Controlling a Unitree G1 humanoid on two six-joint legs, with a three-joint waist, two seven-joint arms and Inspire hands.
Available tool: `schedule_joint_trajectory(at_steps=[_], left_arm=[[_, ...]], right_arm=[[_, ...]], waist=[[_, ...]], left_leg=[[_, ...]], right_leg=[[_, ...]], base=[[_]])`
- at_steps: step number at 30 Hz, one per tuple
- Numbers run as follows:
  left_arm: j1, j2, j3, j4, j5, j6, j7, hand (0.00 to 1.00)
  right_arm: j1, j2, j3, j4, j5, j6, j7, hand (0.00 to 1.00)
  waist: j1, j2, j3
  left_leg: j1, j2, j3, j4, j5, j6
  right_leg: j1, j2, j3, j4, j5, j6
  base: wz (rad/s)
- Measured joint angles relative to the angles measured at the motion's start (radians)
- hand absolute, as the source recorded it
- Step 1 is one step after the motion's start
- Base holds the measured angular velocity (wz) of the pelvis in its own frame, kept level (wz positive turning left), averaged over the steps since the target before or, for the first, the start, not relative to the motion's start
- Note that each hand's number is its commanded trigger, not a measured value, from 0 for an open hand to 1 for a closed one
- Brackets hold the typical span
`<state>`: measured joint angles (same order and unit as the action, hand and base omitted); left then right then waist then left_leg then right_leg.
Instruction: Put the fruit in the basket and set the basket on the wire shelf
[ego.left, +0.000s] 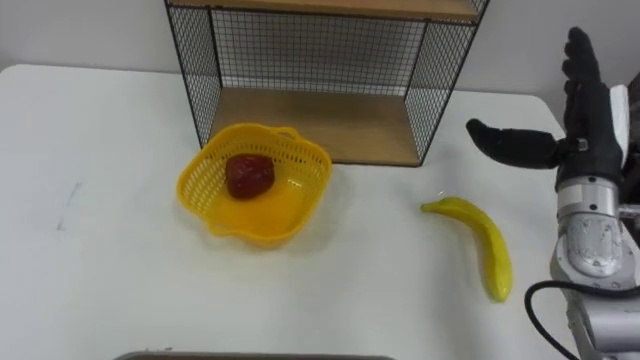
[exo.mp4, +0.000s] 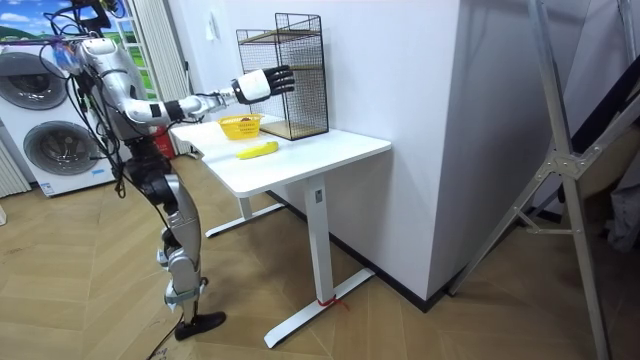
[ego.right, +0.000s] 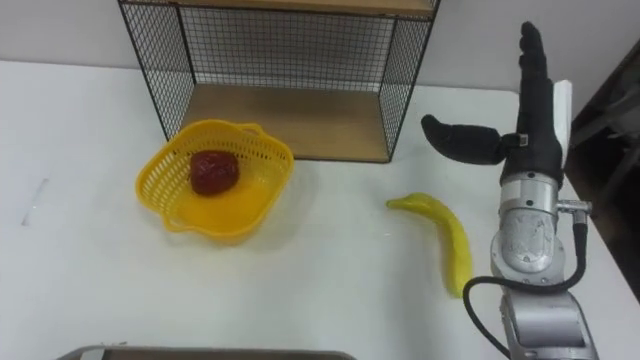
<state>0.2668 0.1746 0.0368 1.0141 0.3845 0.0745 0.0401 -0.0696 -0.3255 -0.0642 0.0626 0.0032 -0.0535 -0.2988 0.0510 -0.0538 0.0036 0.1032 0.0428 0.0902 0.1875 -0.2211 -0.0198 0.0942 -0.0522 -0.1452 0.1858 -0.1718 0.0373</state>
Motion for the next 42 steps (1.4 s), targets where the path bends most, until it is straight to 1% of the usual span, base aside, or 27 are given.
schedule_joint_trajectory(at_steps=[5, 9, 11, 13, 16, 22, 23, 27, 28, 31, 33, 34, 36, 41, 42], left_arm=[[0.001, 0.001, 0.0, -0.009, 0.0, 0.0, 0.0, 0.0], [0.002, 0.004, -0.001, -0.008, 0.0, 0.0, 0.0, 0.0], [0.007, 0.004, -0.001, -0.011, 0.0, 0.0, 0.0, 0.0], [0.009, 0.004, -0.001, -0.011, 0.0, 0.0, 0.0, 0.0], [0.013, 0.004, -0.001, -0.011, 0.0, 0.007, 0.0, 0.0], [0.011, 0.004, -0.002, -0.005, 0.0, 0.008, 0.001, 0.0], [0.009, 0.004, -0.002, -0.004, 0.0, 0.008, 0.001, 0.0], [0.013, 0.004, 0.0, -0.005, 0.0, 0.009, 0.0, 0.0], [0.013, 0.003, 0.0, -0.007, 0.001, 0.01, -0.001, 0.0], [0.013, 0.003, 0.0, -0.008, 0.0, 0.011, -0.001, 0.0], [0.013, 0.003, 0.0, -0.008, 0.0, 0.011, -0.001, 0.0], [0.013, 0.003, 0.0, -0.006, 0.001, 0.012, -0.002, 0.0], [0.013, 0.003, 0.001, -0.003, 0.001, 0.014, -0.002, 0.0], [0.01, 0.003, 0.002, -0.003, 0.001, 0.014, -0.013, 0.0], [0.014, 0.003, 0.003, -0.003, 0.001, 0.016, -0.014, 0.0]], right_arm=[[0.031, 0.0, 0.004, 0.001, -0.035, 0.0, -0.001, 0.0], [0.051, 0.0, 0.006, 0.01, -0.055, 0.0, 0.023, 0.0], [0.055, 0.0, 0.012, 0.044, -0.055, -0.001, 0.034, 0.0], [0.063, 0.0, 0.022, 0.106, -0.052, 0.006, 0.057, 0.0], [0.085, 0.0, 0.037, 0.123, -0.052, 0.021, 0.084, 0.0], [0.13, 0.0, 0.071, 0.123, -0.043, 0.023, 0.141, 0.0], [0.135, 0.001, 0.073, 0.123, -0.042, 0.022, 0.146, 0.0], [0.179, 0.003, 0.073, 0.135, -0.028, 0.022, 0.181, 0.0], [0.191, 0.004, 0.073, 0.145, -0.025, 0.024, 0.19, 0.0], [0.213, 0.005, 0.074, 0.167, -0.022, 0.031, 0.213, 0.0], [0.214, 0.006, 0.074, 0.185, -0.022, 0.032, 0.226, 0.0], [0.214, 0.007, 0.074, 0.195, -0.022, 0.024, 0.228, 0.0], [0.214, 0.01, 0.074, 0.202, -0.025, 0.022, 0.228, 0.0], [0.216, 0.021, 0.072, 0.209, -0.053, 0.022, 0.253, 0.0], [0.216, 0.021, 0.071, 0.224, -0.056, 0.017, 0.26, 0.0]], waist=[[0.001, 0.0, -0.0005], [-0.004, 0.0, -0.0006], [-0.005, -0.001, -0.002], [-0.008, -0.004, -0.0036], [-0.011, -0.002, -0.0032], [-0.014, -0.001, -0.0037], [-0.016, 0.001, -0.0028], [-0.015, 0.004, -0.0043], [-0.015, 0.002, -0.0057], [-0.016, 0.004, -0.006], [-0.017, 0.004, -0.0062], [-0.019, 0.005, -0.0068], [-0.019, 0.006, -0.0076], [-0.021, 0.0, -0.0109], [-0.021, -0.001, -0.0118]], left_leg=[[0.009, 0.0, 0.003, -0.006, 0.0, 0.0], [0.011, 0.0, 0.002, -0.005, 0.0, 0.0], [0.013, 0.0, 0.001, -0.004, 0.0, 0.0], [0.012, 0.0, 0.0, -0.002, 0.0, 0.0], [0.011, 0.0, 0.0, -0.004, 0.0, 0.0], [0.013, 0.0, 0.001, 0.0, 0.0, 0.0], [0.013, 0.0, 0.001, 0.0, 0.0, 0.0], [0.013, 0.0, 0.001, -0.002, 0.0, 0.0], [0.011, 0.0, 0.002, -0.003, 0.0, 0.0], [0.009, 0.0, 0.002, -0.003, 0.0, 0.0], [0.008, 0.0, 0.002, -0.002, 0.0, 0.0], [0.007, 0.0, 0.001, -0.001, 0.0, 0.0], [0.007, 0.0, 0.0, 0.0, 0.0, 0.0], [0.01, 0.0, -0.002, 0.001, 0.0, 0.0], [0.013, 0.0, -0.003, 0.001, 0.0, 0.0]], right_leg=[[0.004, 0.001, 0.005, 0.0, 0.0, 0.0], [0.007, 0.001, 0.003, 0.0, 0.0, 0.0], [0.01, 0.001, 0.003, 0.0, 0.0, 0.0], [0.01, 0.001, 0.003, 0.001, 0.0, 0.0], [0.009, 0.001, 0.004, 0.002, 0.0, 0.0], [0.009, 0.001, 0.006, 0.002, 0.0, 0.0], [0.01, 0.001, 0.006, 0.001, 0.0, -0.001], [0.008, 0.001, 0.006, 0.0, 0.0, 0.0], [0.006, 0.001, 0.007, 0.0, 0.0, 0.0], [0.004, 0.001, 0.007, 0.0, 0.0, 0.0], [0.003, 0.001, 0.008, 0.0, 0.0, 0.0], [0.003, 0.001, 0.007, -0.001, 0.0, 0.0], [0.005, 0.001, 0.005, -0.002, 0.0, 0.0], [0.009, 0.001, 0.005, -0.003, 0.0, 0.0], [0.015, 0.001, 0.005, -0.007, 0.0, 0.0]], base=[[-0.01], [0.0], [0.0], [0.0], [0.0], [0.0], [0.0], [0.0], [0.0], [0.0], [0.0], [0.0], [0.0], [0.0], [0.06]])
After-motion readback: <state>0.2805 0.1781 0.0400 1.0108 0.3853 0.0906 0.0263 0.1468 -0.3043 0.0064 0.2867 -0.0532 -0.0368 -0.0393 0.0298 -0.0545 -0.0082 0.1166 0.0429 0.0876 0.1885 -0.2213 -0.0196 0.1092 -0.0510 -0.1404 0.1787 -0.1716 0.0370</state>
